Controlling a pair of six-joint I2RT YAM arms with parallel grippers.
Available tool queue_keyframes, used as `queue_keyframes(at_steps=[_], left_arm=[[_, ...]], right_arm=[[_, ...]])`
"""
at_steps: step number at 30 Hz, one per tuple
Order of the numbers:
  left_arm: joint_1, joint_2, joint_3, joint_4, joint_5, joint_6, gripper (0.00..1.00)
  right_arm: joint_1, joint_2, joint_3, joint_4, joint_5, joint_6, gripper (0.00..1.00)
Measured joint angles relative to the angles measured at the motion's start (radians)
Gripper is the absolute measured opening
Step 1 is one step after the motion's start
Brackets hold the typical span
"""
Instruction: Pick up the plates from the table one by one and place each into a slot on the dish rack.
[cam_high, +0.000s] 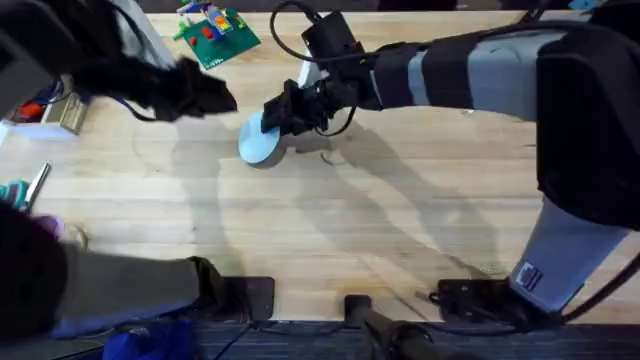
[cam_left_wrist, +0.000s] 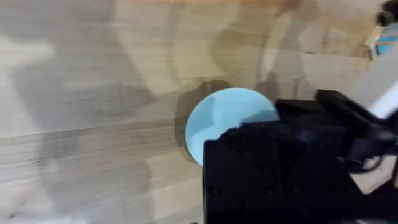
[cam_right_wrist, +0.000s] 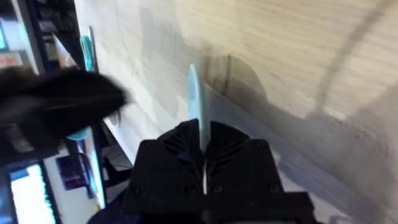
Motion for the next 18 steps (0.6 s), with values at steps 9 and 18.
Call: queue_keyframes(at_steps=[9, 18], left_arm=[[0.000, -0.278, 0.075, -0.156, -0.010, 0.042, 0.038], [0.000, -0.557, 0.075, -0.305, -0.065, 0.050, 0.039]], right_arm=[[-0.029, -0.121, 0.000, -0.103, 0.002, -0.189, 0.030], [-0.063, -0.292, 0.000, -0.336, 0.090, -0.454, 0.030]])
